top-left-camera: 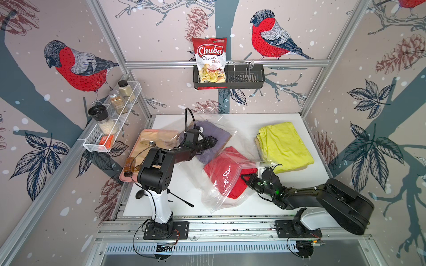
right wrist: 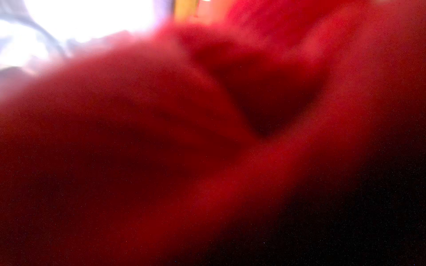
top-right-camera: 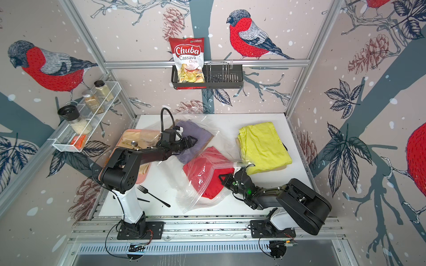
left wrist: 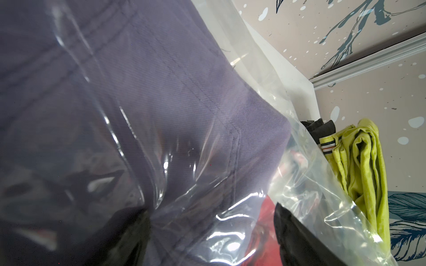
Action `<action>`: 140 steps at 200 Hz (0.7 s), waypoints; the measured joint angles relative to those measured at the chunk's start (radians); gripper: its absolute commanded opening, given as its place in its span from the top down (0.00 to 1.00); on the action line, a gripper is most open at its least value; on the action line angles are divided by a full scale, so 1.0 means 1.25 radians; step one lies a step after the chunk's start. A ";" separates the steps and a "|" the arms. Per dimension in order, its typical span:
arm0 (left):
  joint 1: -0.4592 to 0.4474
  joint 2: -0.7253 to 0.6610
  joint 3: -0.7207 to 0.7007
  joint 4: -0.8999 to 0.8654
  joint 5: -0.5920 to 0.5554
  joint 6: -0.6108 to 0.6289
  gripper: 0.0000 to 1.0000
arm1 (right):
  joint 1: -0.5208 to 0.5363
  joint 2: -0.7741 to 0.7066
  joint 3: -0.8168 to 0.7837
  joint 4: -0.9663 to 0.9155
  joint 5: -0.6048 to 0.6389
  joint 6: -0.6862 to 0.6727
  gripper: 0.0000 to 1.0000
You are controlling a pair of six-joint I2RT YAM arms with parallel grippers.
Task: Take the trousers out of the vacuum bag
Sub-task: Take out the trousers from the vacuum bag.
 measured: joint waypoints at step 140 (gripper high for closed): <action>0.007 0.005 0.035 -0.051 -0.001 0.004 0.13 | -0.002 -0.771 -0.041 -0.709 0.051 -0.019 1.00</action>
